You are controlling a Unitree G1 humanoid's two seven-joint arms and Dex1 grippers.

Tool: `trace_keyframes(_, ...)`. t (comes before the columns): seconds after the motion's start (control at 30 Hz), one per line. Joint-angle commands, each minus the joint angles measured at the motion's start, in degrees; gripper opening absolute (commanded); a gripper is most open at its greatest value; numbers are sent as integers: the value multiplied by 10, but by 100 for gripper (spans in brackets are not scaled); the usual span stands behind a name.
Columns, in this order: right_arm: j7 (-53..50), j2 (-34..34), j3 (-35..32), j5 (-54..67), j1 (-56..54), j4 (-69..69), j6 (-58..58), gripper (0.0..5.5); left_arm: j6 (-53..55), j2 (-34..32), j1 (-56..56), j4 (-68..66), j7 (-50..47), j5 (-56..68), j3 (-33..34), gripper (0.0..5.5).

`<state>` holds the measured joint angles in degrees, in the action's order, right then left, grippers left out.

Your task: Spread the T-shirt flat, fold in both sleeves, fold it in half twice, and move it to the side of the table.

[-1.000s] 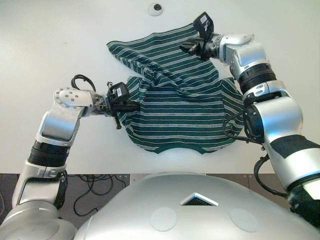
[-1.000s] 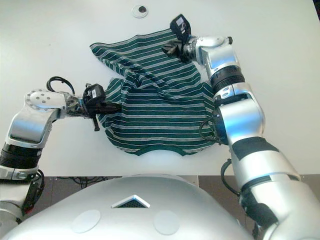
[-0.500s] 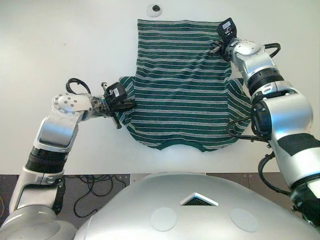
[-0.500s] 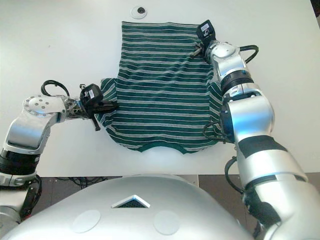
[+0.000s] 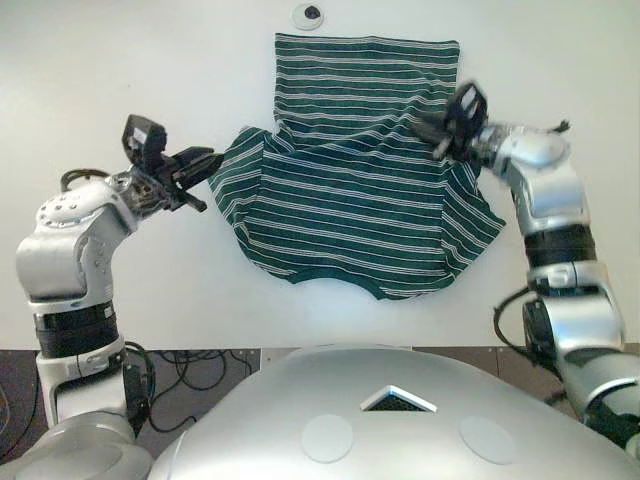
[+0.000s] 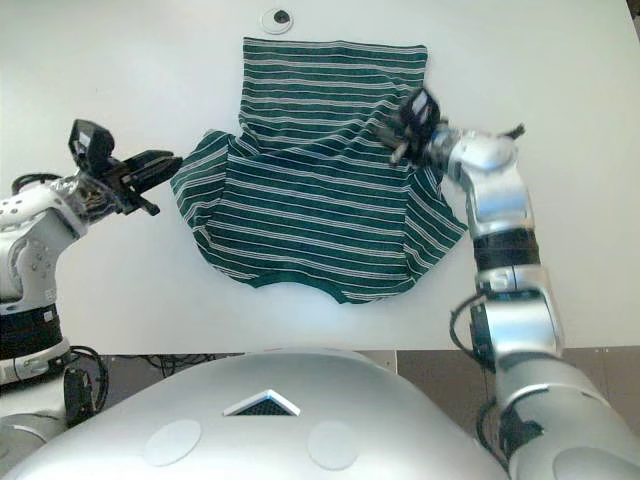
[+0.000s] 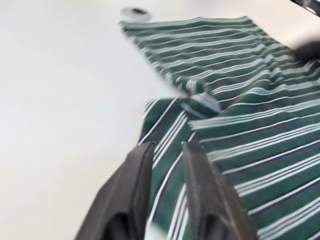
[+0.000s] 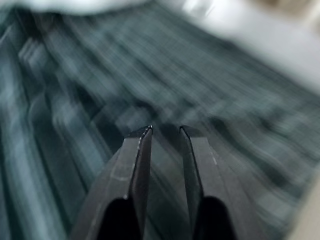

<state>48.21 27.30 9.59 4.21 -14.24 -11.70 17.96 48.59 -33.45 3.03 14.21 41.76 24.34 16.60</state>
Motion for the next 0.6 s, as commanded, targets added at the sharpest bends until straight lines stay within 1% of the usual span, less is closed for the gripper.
trace_keyframes(0.03,44,55,33,28,87,230,101,101,29,-16,63,-5,-8,17,39,152)
trace_keyframes(0.13,72,75,46,53,107,306,142,101,26,-8,69,-30,-13,17,31,152)
trace_keyframes(0.2,78,84,56,57,111,322,157,101,27,-2,60,-50,-15,19,20,152)
trace_keyframes(0.3,86,98,69,57,117,330,169,101,61,23,26,-78,-27,55,30,152)
trace_keyframes(0.47,96,150,123,1,133,310,139,101,134,54,-16,-128,-57,119,75,152)
trace_keyframes(0.6,97,176,158,-42,142,285,108,101,152,61,-33,-156,-84,129,76,152)
